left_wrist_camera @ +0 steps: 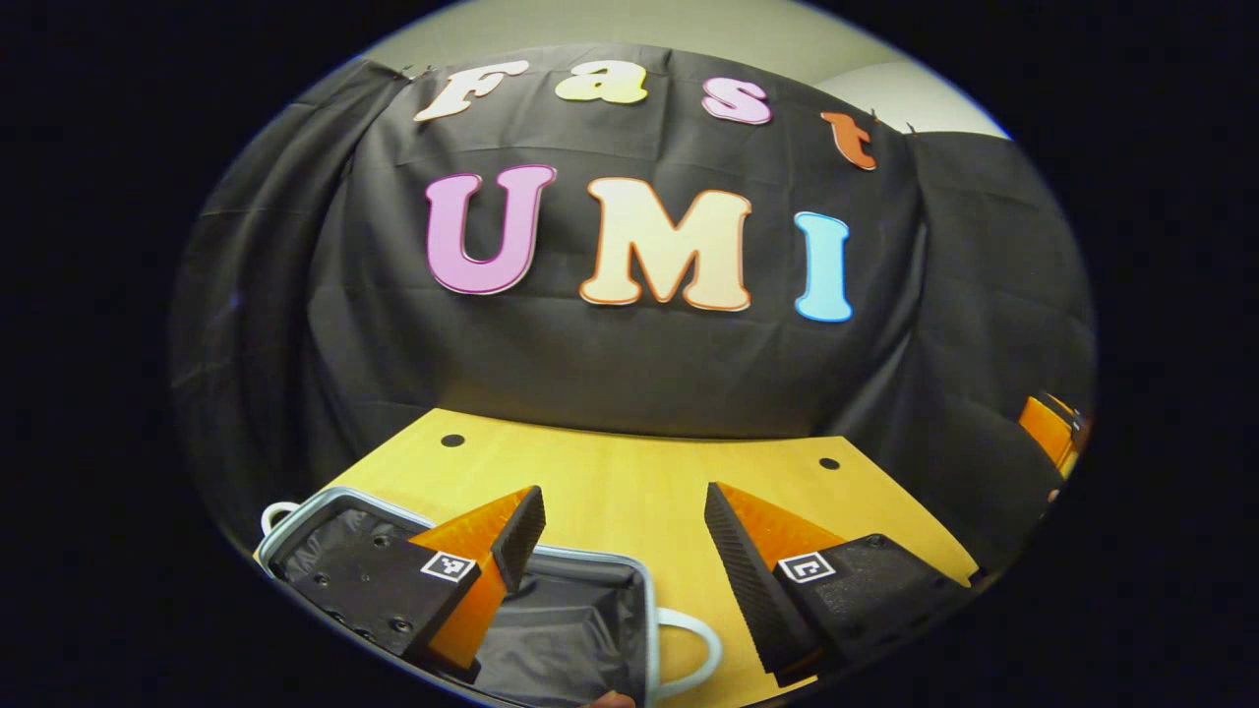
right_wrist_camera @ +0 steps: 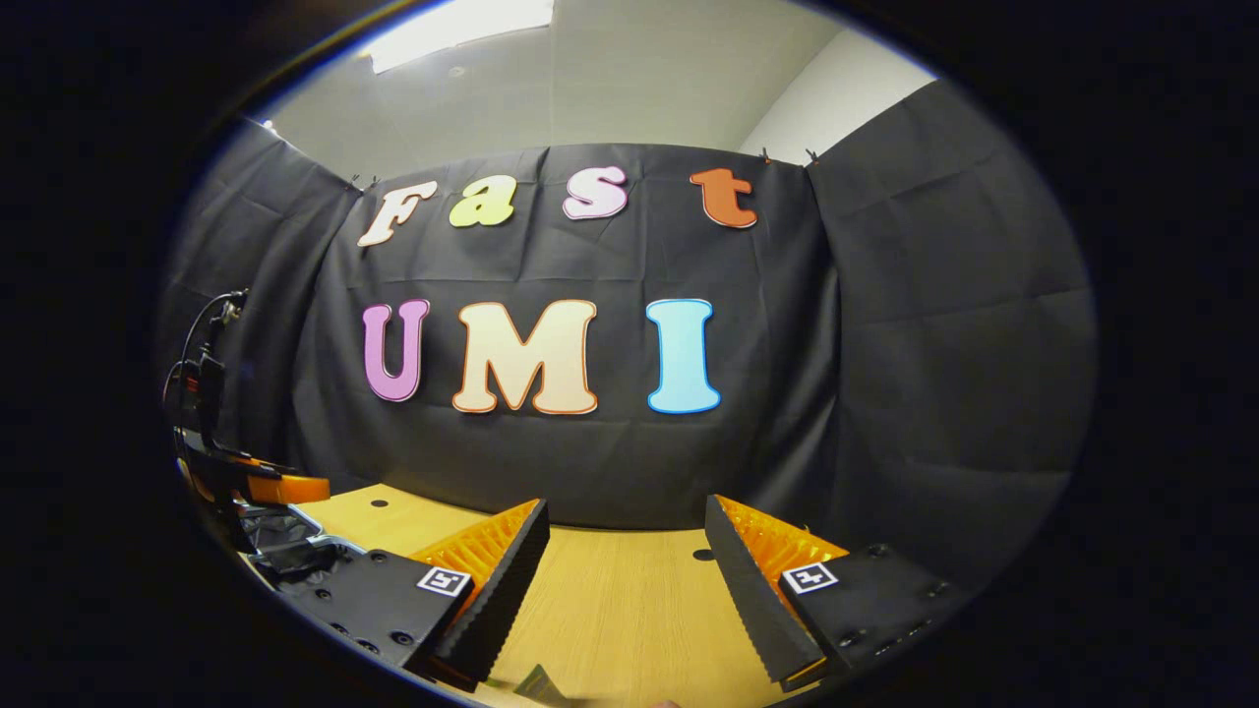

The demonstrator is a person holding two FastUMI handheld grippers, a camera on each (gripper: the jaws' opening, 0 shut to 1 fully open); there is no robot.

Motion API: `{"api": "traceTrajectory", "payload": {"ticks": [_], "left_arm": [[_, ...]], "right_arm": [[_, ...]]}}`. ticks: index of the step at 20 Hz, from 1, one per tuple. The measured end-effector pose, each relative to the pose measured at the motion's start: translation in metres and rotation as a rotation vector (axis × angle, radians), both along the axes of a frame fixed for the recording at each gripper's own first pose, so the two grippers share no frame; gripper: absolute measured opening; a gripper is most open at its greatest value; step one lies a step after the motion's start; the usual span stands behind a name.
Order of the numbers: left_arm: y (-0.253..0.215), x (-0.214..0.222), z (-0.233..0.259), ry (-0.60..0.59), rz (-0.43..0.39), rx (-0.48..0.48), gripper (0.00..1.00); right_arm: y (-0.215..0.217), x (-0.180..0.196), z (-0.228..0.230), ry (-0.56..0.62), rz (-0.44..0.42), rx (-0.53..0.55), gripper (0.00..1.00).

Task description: First open the suitcase, pack the skin care products into it, and then close the suitcase.

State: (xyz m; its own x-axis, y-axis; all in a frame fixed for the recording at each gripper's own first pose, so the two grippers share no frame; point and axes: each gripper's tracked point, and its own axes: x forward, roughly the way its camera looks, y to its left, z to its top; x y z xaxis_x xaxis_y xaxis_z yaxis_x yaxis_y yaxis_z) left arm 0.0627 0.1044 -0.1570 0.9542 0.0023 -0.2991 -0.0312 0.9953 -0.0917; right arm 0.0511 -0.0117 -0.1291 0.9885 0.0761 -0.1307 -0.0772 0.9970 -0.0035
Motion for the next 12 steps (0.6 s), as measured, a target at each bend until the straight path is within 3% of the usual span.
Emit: {"api": "traceTrajectory", "payload": {"ticks": [12], "left_arm": [[-0.141, -0.037, -0.096, 0.198, -0.229, 0.029, 0.95]], "right_arm": [[-0.022, -0.015, -0.028, 0.069, 0.112, -0.042, 0.99]]}}
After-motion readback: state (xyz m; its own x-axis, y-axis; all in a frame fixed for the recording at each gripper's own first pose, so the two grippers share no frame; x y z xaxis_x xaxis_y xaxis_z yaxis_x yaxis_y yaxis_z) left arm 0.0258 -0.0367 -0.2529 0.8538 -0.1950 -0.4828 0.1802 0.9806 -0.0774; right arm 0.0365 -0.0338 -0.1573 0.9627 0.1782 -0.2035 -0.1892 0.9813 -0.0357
